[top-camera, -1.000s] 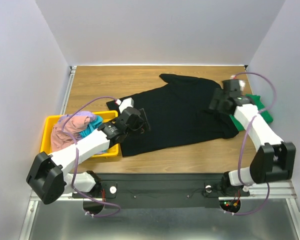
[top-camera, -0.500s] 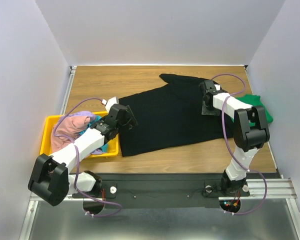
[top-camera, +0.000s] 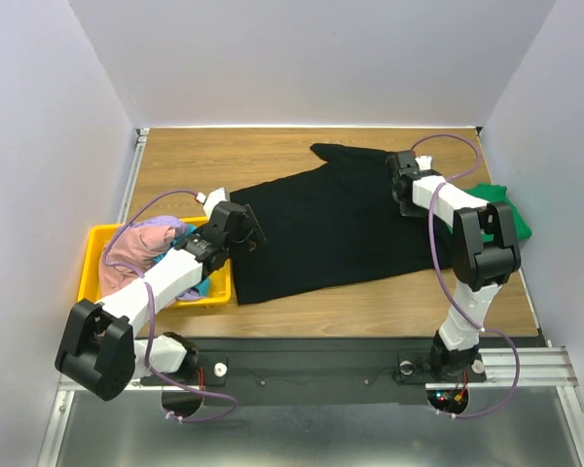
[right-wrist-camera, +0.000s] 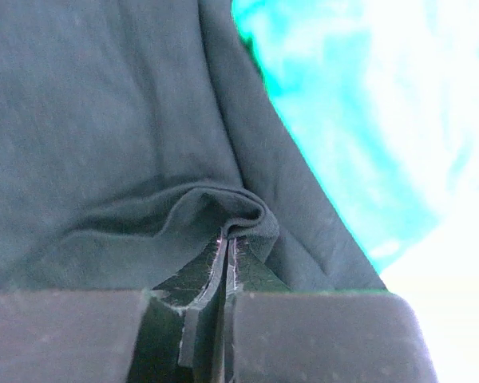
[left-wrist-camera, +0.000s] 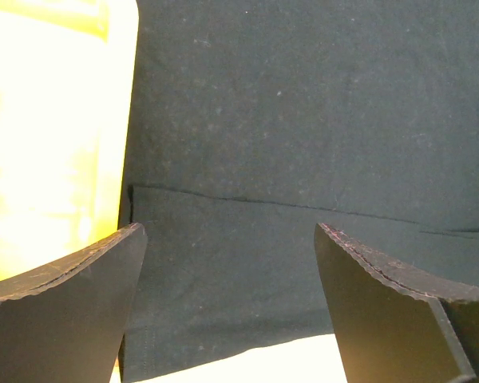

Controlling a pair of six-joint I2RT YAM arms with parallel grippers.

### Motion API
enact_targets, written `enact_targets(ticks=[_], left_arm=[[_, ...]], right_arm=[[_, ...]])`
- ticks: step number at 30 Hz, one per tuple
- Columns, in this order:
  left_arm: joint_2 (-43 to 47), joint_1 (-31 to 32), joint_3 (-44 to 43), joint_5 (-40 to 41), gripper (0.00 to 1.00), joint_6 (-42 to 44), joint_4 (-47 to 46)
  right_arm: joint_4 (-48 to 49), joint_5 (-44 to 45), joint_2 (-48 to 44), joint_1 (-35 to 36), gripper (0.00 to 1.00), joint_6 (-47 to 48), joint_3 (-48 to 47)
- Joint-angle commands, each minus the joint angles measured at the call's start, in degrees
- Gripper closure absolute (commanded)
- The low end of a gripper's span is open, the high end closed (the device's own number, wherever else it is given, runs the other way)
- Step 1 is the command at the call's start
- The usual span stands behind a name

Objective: Fold and stack the t-shirts
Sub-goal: Fold the tshirt

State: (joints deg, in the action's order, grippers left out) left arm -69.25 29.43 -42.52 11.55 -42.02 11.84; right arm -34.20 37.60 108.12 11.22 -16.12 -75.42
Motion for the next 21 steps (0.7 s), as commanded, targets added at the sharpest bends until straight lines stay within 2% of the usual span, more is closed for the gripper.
enact_targets(ticks=[1,10,14,15,19,20,21], left_arm=[[0.1,-0.5,-0.6,1.2,0.01,1.2,-0.9],[0.6,-1.2,-0.1,1.5,0.01,1.4,-0.5],[0.6,-1.3,0.2,1.4,0.01,1.6,-0.8],[0.4,-1.3,0.2,1.3,0.01,1.6,-0.8],[0.6,-1.4,0.2,1.1,0.02,1.7,-0.8],[0.7,-1.4,0.2,0.8,0.01,1.6,-1.1],[0.8,-1.4,0.2,0.8,0.01,1.7,-1.4]], right_arm=[[1.2,5.1,1.7,-0.4,1.0,2.8,-4.8],[1.2,6.9,4.8,-0.5,0.99,12.5,-9.5],[1.2,9.6,7.6,-0.6,0.85,18.8,-11.8],[1.2,10.0,9.3,-0.6,0.73,19.6,-13.2],[1.2,13.1,11.4,-0.6,0.4,21.5,-16.1],[1.3,12.7,11.3,-0.6,0.29,21.5,-16.4],[1.3,12.2,10.7,-0.7,0.26,21.2,-17.1]])
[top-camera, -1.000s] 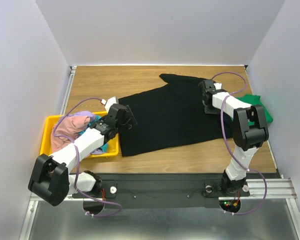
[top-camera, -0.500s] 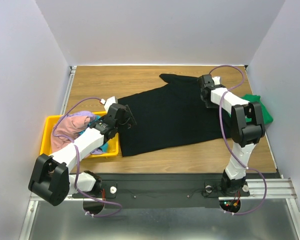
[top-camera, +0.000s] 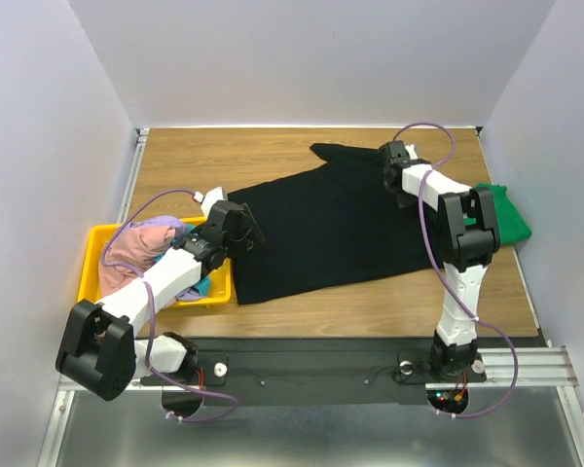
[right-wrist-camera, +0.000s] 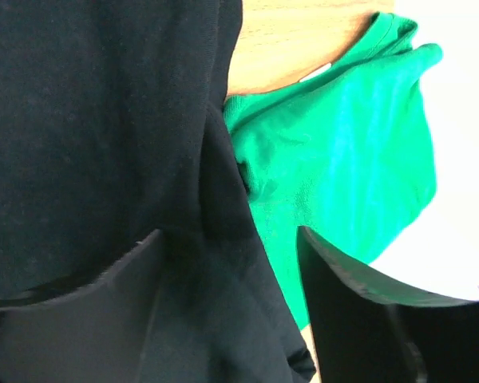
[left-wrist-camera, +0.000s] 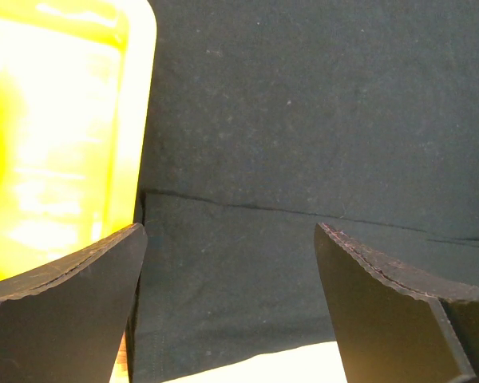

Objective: Fold and stack the t-shirts
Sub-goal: Fold the tshirt

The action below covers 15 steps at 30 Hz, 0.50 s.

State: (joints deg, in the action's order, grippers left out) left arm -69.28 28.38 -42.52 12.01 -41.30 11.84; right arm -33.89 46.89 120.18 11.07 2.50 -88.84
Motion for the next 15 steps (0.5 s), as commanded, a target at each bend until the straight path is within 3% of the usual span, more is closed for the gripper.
enact_targets(ticks=[1,3,7,8,11,15], left_arm=[[0.8,-0.3,-0.1,0.1,0.01,0.9,-1.4],[0.6,-0.4,-0.6,0.1,0.01,1.0,-1.9],[-1.6,-0.5,-4.3,0.1,0.01,2.4,-2.4],[-2.1,-0.5,-6.1,0.3,0.01,2.5,-2.4],[-4.9,-0.6,-9.1,2.5,0.01,3.0,-2.9],[-9.4,-1.9,-14.2,3.4,0.01,4.6,-3.4]], right_arm=[[1.0,2.1,-1.8,-0.4,0.25,1.7,-4.1],[1.3,0.6,-2.7,-0.4,0.24,0.3,-5.8],[2.6,-5.0,-4.3,-0.5,0.08,-2.3,-9.2],[2.9,-5.5,-3.7,-0.6,0.0,-4.3,-11.7],[4.1,-6.5,-0.4,-0.8,0.0,-4.5,-18.0],[4.9,-17.4,4.7,-0.8,0.0,-4.6,-24.8]])
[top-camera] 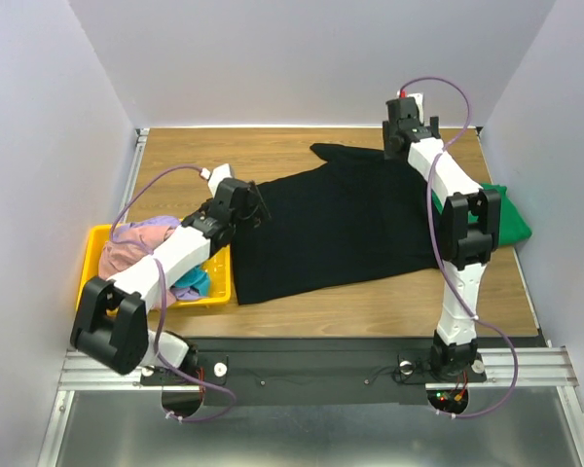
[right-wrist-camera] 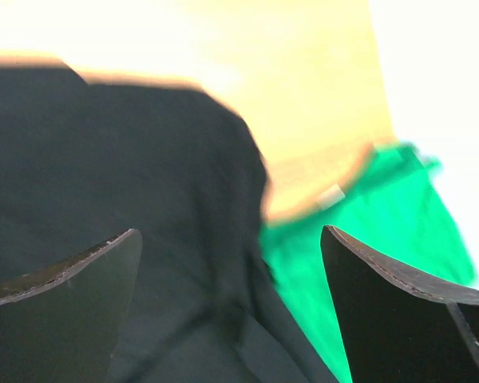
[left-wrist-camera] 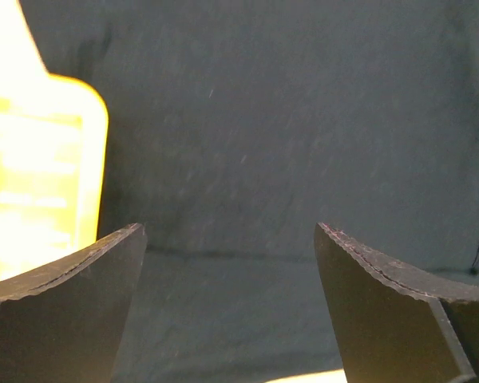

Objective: Fold and stack the t-shirts
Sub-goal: Fold the tshirt

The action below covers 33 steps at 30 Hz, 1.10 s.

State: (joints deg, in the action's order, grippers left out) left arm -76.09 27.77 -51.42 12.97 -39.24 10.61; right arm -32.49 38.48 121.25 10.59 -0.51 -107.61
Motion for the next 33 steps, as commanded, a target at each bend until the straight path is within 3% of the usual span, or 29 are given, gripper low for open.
enact_targets(ticks=[1,8,14,17,27,31,33], left_arm=[[-3.7,-1.7,-6.4,2.5,0.01,3.0,-2.5],[-16.8,-7.8,-19.4,1.1,0.01,5.8,-0.7],[-27.0,-10.7,-29.1,-0.2,0.02,9.2,0.0],[-32.7,-11.2,-34.3,0.0,0.02,10.8,2.6],[-38.8,-12.1,-38.2,-0.9,0.01,12.0,3.4],[-38.7,-12.2,-37.7,-0.8,0.01,11.8,3.5],[-38.3,-12.2,-36.9,-1.7,0.01,11.9,2.7]], right_arm=[[3.7,-10.7,4.8,-0.2,0.0,-1.8,-7.4],[5.3,-26.2,16.8,-0.3,0.0,-3.2,-22.6],[9.4,-46.5,25.9,-0.1,0.0,-6.4,-30.6],[13.1,-49.3,29.6,0.6,0.0,-6.6,-33.5],[21.9,-45.2,34.7,6.8,0.0,-0.7,-34.5],[21.9,-38.1,34.7,7.1,0.0,-1.6,-32.5],[22.0,-32.0,32.3,7.1,0.0,-1.9,-27.1]])
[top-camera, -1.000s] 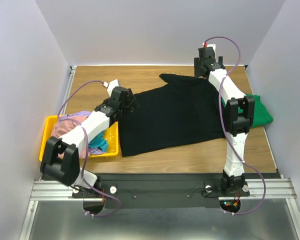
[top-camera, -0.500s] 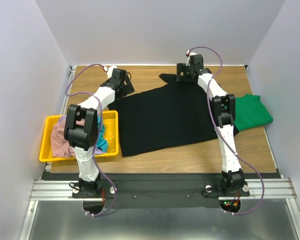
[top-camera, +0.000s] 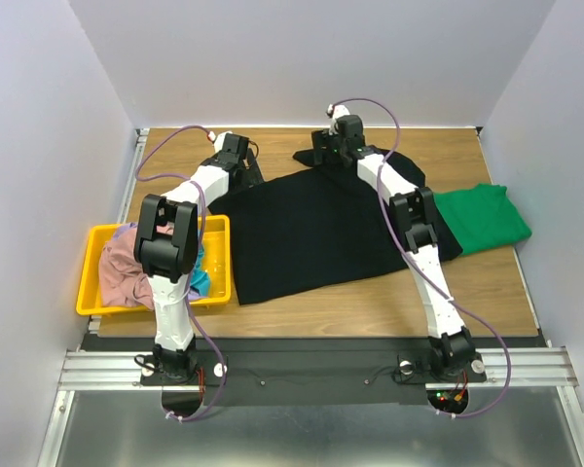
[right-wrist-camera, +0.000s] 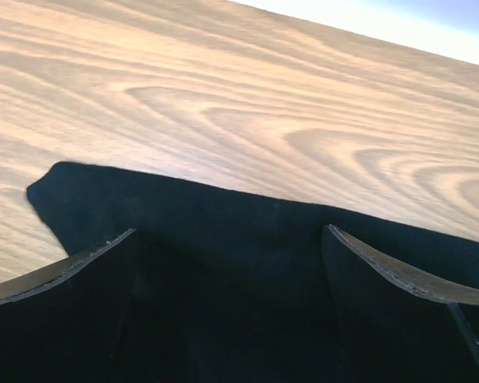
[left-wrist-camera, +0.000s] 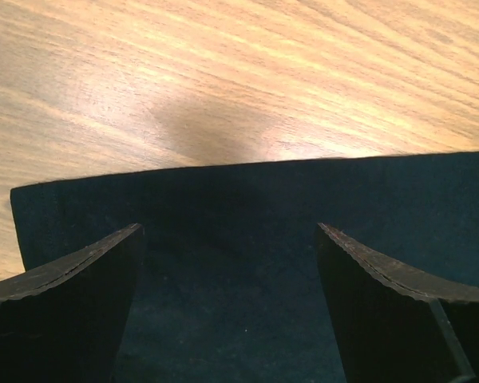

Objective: Fold and stack the t-shirts
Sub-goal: Fold the tshirt

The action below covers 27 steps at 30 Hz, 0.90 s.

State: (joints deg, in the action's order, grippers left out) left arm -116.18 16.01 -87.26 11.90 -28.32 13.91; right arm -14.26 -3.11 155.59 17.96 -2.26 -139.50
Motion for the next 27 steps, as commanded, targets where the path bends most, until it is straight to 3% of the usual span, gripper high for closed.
enact_targets(ticks=[1,6,11,19,23,27], left_arm=[[1.8,-0.5,-1.0,-1.1,0.02,0.9,-0.9],[2.4,-0.5,-0.2,-4.5,0.01,1.2,-2.0],[2.6,0.2,-0.2,-6.4,0.02,2.2,-3.2],[-2.6,1.7,-6.4,-7.7,0.01,4.8,-2.9],[-6.4,1.6,-13.3,-3.8,0.01,5.8,0.8],[-11.3,0.9,-21.8,-0.6,0.01,7.0,4.4]], right_arm=[[3.7,12.1,-2.9,-0.3,0.0,-0.3,6.7],[3.3,25.0,-7.9,-2.0,0.0,-3.3,17.0],[-0.4,28.9,-11.1,-7.0,0.0,-10.8,20.1],[-1.0,25.7,-12.9,-12.1,0.0,-10.5,22.4],[-0.9,23.7,-11.4,-12.2,0.0,-8.6,17.9],[-0.9,15.6,-10.1,-12.2,0.0,-5.0,10.8]])
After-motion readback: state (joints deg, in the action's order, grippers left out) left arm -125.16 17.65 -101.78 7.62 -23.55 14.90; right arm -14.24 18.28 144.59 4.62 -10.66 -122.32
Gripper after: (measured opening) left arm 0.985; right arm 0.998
